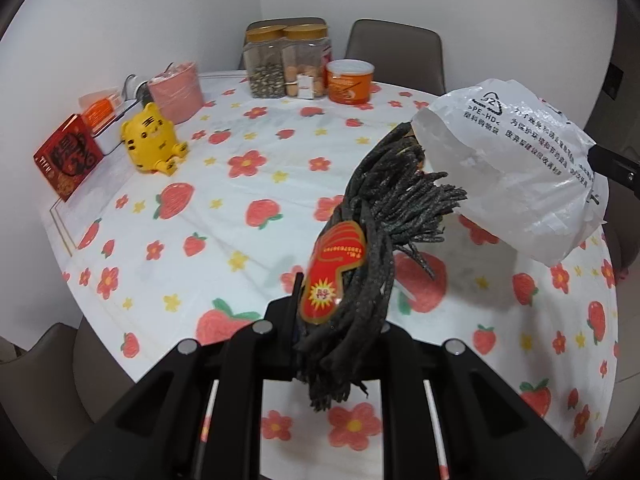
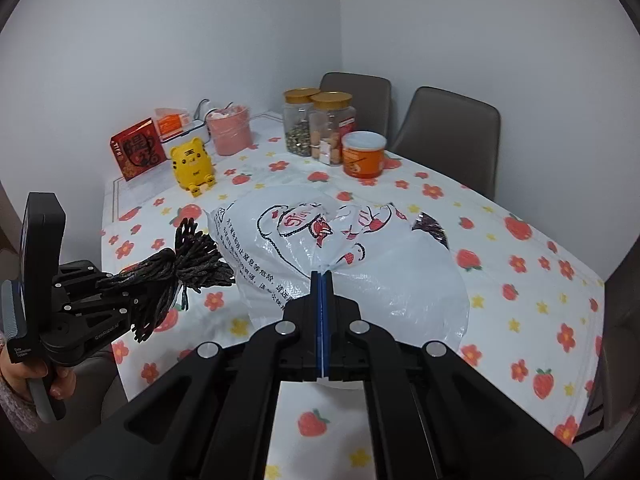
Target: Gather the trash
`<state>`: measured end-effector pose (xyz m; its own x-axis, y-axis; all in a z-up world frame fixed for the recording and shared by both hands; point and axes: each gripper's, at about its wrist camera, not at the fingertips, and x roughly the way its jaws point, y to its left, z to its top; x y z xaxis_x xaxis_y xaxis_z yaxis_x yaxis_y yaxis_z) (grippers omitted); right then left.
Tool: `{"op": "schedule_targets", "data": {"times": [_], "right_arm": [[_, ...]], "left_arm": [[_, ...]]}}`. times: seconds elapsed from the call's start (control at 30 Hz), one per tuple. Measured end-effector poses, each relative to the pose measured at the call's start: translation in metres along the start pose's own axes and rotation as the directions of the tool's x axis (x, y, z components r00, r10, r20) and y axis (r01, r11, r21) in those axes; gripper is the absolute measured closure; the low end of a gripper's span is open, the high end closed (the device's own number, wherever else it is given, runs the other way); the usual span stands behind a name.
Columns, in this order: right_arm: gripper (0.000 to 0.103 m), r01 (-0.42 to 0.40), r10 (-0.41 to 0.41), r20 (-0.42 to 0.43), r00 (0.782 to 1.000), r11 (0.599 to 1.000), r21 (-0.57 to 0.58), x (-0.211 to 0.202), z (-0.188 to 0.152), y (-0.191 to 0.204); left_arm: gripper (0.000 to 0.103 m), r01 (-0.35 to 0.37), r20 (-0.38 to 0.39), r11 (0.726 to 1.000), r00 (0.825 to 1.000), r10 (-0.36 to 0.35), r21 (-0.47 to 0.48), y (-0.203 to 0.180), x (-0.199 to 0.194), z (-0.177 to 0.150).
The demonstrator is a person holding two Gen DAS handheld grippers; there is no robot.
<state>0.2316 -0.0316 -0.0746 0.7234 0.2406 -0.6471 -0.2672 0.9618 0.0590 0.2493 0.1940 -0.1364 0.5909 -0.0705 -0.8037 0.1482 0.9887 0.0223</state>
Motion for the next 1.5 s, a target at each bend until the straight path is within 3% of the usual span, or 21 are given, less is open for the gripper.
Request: {"op": "schedule_targets", "data": {"times": [0.2,0.37,0.6,0.93,1.07,1.23,1.37,1.5], "right_arm": [[0.103,0.106,-0.108,0.020,0.994,0.990,0.096,-0.069,-0.045,-0.067],[0.103,0.207,-0.215,0.018,0.977,0.960,0.187,-0.143,-0.098,-0.134],[0.103,0.372,-0.383,-0.027,0.923,0.874,0.312,-0.253,-0.190,-0.221],[0.103,0.557,-0.555,-0.164,0.816,0.677,0.481,-0.378,-0.322,-0.302],[0.103,0.594,-0.578,-0.225,0.785,0.596,0.541,-0.397,-0.361,-0.320],[0.103,0.615,-0.574,-0.297,0.763,0.504,0.606,-0.397,-0.401,-0.340],[0.103,0.632,-0.562,-0.355,0.747,0.437,0.640,-0.382,-0.426,-0.357],[0.103,0.637,-0.534,-0.399,0.746,0.398,0.660,-0.355,-0.453,-0.377]], "left_arm": [[0.088,0.086,0.010,0.989,0.996,-0.088,0.120,-0.093,-0.016,-0.001],[0.088,0.182,-0.002,0.956,0.982,-0.187,0.228,-0.197,-0.038,-0.018],[0.088,0.324,-0.058,0.871,0.943,-0.326,0.368,-0.357,-0.068,-0.067],[0.088,0.485,-0.194,0.707,0.869,-0.455,0.515,-0.555,-0.103,-0.153],[0.088,0.523,-0.256,0.632,0.845,-0.469,0.572,-0.608,-0.103,-0.175],[0.088,0.553,-0.321,0.546,0.825,-0.464,0.630,-0.658,-0.084,-0.185],[0.088,0.574,-0.368,0.504,0.811,-0.454,0.645,-0.687,-0.056,-0.183],[0.088,0.560,-0.367,0.467,0.818,-0.443,0.685,-0.711,-0.026,-0.181]]}}
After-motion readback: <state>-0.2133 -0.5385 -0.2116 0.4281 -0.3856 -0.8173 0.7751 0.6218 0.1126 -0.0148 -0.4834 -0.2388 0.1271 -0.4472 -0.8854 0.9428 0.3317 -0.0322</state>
